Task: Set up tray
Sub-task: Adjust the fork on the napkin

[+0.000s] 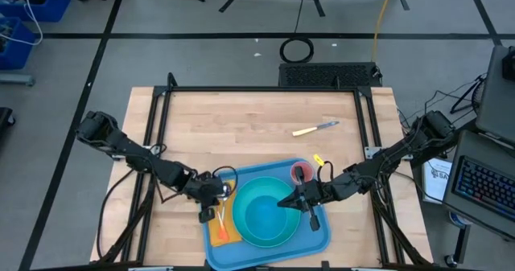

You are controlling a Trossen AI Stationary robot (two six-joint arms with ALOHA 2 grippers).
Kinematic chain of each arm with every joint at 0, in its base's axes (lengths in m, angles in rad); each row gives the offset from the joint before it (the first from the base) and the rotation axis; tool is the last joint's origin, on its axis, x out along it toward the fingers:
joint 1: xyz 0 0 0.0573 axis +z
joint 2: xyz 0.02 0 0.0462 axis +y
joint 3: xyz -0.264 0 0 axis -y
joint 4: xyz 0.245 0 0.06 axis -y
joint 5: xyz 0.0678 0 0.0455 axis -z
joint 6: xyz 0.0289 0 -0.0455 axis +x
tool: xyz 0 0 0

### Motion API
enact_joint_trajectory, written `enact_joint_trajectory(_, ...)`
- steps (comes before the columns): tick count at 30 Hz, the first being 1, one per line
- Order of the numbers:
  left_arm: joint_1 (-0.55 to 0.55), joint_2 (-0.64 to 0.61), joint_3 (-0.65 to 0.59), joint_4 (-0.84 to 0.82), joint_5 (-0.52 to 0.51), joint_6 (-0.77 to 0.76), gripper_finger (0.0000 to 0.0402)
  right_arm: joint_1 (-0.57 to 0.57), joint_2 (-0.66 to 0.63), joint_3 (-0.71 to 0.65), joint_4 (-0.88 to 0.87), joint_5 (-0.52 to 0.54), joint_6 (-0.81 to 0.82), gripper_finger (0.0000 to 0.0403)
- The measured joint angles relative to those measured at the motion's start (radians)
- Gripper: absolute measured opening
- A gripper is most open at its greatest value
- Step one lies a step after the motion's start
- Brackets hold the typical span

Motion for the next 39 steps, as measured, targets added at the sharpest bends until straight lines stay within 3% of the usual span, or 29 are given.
enact_joint_trajectory(17,-0.021,0.148,0.001,0.107,0.085,-0.032,0.0000,0.000,0.000,0.001,-0.015,0.000,0.026,0.0000)
enact_joint_trajectory(29,-0.034,0.122,0.001,0.115,0.092,-0.020,0.0000,0.000,0.000,0.001,-0.021,0.000,0.026,0.0000)
enact_joint_trajectory(33,-0.044,0.123,0.001,0.112,0.146,-0.034,0.0000,0.000,0.000,0.001,-0.022,0.000,0.026,0.0000)
enact_joint_trajectory(39,-0.088,0.100,0.001,0.148,0.039,-0.011,0.0000,0.000,0.000,0.001,-0.023,0.000,0.026,0.0000)
